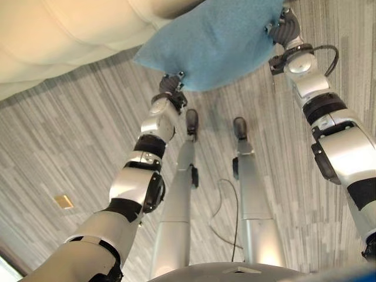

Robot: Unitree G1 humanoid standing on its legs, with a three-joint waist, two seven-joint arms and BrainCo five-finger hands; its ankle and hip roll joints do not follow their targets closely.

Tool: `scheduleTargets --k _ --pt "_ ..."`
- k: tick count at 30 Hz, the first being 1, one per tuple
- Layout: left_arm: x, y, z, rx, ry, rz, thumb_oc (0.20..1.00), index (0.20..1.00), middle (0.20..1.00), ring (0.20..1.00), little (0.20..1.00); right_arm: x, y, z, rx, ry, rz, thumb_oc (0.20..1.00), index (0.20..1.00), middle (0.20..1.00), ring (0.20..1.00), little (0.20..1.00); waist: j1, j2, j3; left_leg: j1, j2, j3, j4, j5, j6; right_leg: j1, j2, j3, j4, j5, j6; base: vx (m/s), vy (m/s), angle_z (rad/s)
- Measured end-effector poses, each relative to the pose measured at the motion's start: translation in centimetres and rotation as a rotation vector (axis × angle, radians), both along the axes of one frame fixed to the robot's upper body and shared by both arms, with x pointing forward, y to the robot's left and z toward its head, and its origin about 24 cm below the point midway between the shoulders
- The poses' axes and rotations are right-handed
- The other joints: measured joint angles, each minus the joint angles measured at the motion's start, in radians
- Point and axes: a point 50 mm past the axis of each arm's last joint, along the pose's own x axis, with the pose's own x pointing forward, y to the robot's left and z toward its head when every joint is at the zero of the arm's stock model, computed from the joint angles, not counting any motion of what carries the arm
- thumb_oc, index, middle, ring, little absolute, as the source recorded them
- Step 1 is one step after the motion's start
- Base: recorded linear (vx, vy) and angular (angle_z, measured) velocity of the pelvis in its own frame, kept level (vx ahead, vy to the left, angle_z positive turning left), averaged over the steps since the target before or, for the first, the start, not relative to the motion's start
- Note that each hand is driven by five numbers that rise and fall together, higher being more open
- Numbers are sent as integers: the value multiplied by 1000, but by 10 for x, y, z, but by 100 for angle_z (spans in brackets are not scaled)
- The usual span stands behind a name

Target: Pick up all the scattered cushions and arrange them neatly on the sofa.

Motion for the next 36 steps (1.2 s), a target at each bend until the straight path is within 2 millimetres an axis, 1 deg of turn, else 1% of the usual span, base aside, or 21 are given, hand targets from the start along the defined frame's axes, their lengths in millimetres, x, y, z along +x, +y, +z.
scheduleTargets --k 3,5,6,8,10,11,13,15,16,18,20,23,26,28,29,31,32,33,34,35,36 --pt "-8 -3 -10 -48 1 5 200 200 200 200 200 -9 2 -20 81 -24 19 200 200 200 200 200 -11 0 0 65 6 -2 -20 0 0 74 -3 -12 -34 2 0 38 7 -4" --pt "-17 0 -29 -95 30 25 200 200 200 200 200 -21 18 -37 167 -45 73 200 200 200 200 200 -34 0 -1 147 8 -1 -52 0 0 150 -3 -12 -60 3 -1 127 -1 -9" --pt "-20 0 -34 -99 38 25 200 200 200 200 200 -28 21 -38 196 -66 87 200 200 200 200 200 -42 -1 -1 171 10 0 -51 -6 -2 176 -3 -13 -67 4 0 128 -4 -7" --pt "-38 2 -47 -108 18 44 200 200 200 200 200 -61 23 -44 271 -179 126 200 200 200 200 200 -48 -10 7 245 16 3 -72 -14 4 244 -2 -26 -86 5 -3 147 -26 -13" --pt "-46 4 -67 -99 69 57 200 200 200 200 200 -65 34 -62 279 -138 148 200 200 200 200 200 -75 -18 -1 335 24 4 -58 -45 -2 340 -4 -49 -99 3 -1 141 -36 -16" --pt "-52 3 -75 -98 87 61 200 200 200 200 200 -72 35 -69 298 -137 154 200 200 200 200 200 -75 -31 -17 385 29 11 -81 -50 -4 382 -3 -58 -121 -3 -10 100 -51 -22" --pt "-62 -1 -91 -58 126 45 200 200 200 200 200 -77 34 -86 306 -97 149 200 200 200 200 200 -80 -31 -94 430 41 20 -112 -53 -8 414 5 -60 -133 -7 -23 121 -101 -22" --pt "-73 0 -102 1 140 40 200 200 200 200 200 -85 29 -98 294 -74 141 200 200 200 200 200 -75 -34 -97 516 59 27 -132 -49 -8 498 18 -67 -150 -4 -27 175 -140 -16" --pt "-81 2 -110 32 162 48 200 200 200 200 200 -90 27 -111 249 -34 143 200 200 200 200 200 -73 -37 -106 565 71 28 -138 -53 -13 551 26 -76 -171 -4 -28 165 -148 -18" --pt "-95 5 -114 89 151 65 200 200 200 200 200 -100 20 -135 241 39 114 200 200 200 200 200 -64 -40 -118 651 95 27 -163 -57 -17 641 44 -93 -208 -4 -29 239 -194 -16" --pt "-96 7 -112 124 145 81 200 200 200 200 200 -104 17 -152 252 104 88 200 200 200 200 200 -53 -40 -144 702 109 30 -177 -79 -33 676 55 -95 -204 -21 -55 310 -263 -13" --pt "-101 16 -96 180 53 178 200 200 200 200 200 -124 11 -197 272 273 42 200 200 200 200 200 -48 -32 -173 846 134 21 -213 -78 -36 833 76 -107 -247 -31 -76 226 -280 5" --pt "-101 23 -87 225 -18 259 200 200 200 200 200 -127 19 -214 243 369 83 200 200 200 200 200 -46 -17 -240 871 154 2 -221 -77 -37 876 95 -124 -278 -28 -90 165 -319 9" --pt "-105 34 -90 356 -19 291 200 200 200 200 200 -135 31 -227 232 441 137 200 200 200 200 200 -31 -30 -256 931 166 -5 -203 -78 -38 974 104 -145 -323 -28 -104 103 -249 29" --pt "-106 35 -91 391 -26 297 200 200 200 200 200 -136 33 -229 231 451 147 200 200 200 200 200 -22 -38 -275 927 167 -10 -180 -76 -42 996 103 -159 -341 -31 -128 114 -223 68" --pt "-107 32 -92 401 -31 300 200 200 200 200 200 -136 32 -230 229 461 151 200 200 200 200 200 -21 -57 -289 907 163 -11 -120 -65 -61 1045 95 -214 -375 -24 -151 203 -180 81" --pt "-111 34 -98 416 -12 303 200 200 200 200 200 -136 33 -231 225 476 159 200 200 200 200 200 -15 -74 -299 901 157 84 -61 -84 -44 1091 92 -234 -406 -29 -160 226 -119 57" --pt "-117 38 -107 426 18 307 200 200 200 200 200 -136 34 -232 220 484 167 200 200 200 200 200 -1 -86 -306 903 152 182 0 -125 -5 1123 89 -231 -411 -36 -173 206 -65 32" --pt "-127 40 -119 433 64 308 200 200 200 200 200 -137 34 -233 216 492 167 200 200 200 200 200 20 -97 -328 904 95 145 14 -176 -8 1144 80 -221 -418 -40 -176 255 -34 0" --pt "-135 39 -130 427 106 308 200 200 200 200 200 -137 33 -233 216 492 165 200 200 200 200 200 28 -101 -345 907 26 57 2 -200 5 1168 72 -218 -443 -39 -171 180 -8 4" --pt "-142 41 -139 428 146 309 200 200 200 200 200 -138 33 -234 215 494 165 200 200 200 200 200 31 -98 -349 914 -22 23 -15 -203 12 1210 72 -227 -479 -28 -166 261 43 18"
